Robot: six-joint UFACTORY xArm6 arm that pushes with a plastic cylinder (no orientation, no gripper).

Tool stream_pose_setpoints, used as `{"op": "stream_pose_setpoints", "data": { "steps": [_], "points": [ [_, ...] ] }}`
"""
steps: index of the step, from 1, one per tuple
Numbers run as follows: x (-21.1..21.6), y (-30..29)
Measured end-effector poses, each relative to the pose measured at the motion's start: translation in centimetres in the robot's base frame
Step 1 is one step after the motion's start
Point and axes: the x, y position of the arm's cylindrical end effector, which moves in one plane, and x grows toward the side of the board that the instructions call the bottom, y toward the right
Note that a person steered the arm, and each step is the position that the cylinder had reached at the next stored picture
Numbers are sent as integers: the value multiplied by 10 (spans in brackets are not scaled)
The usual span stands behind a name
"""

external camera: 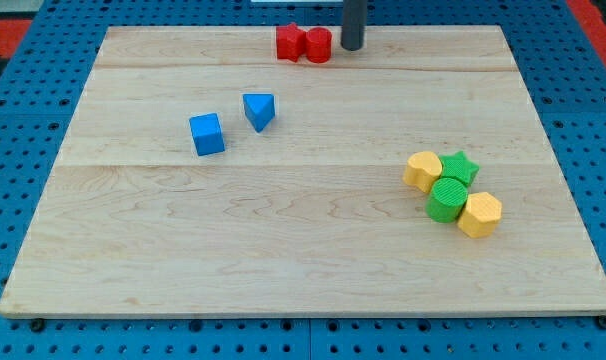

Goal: Slide the red circle along with red star slightly left

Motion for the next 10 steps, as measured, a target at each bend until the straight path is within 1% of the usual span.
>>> {"op": "stream_pose_setpoints", "data": {
  "steps": [1, 3, 6, 7, 8, 9, 10],
  "points": [
    [9, 2],
    [20, -29],
    [20, -56],
    [17, -56],
    [3, -56],
    [2, -56],
    [10, -34]
  ]
}}
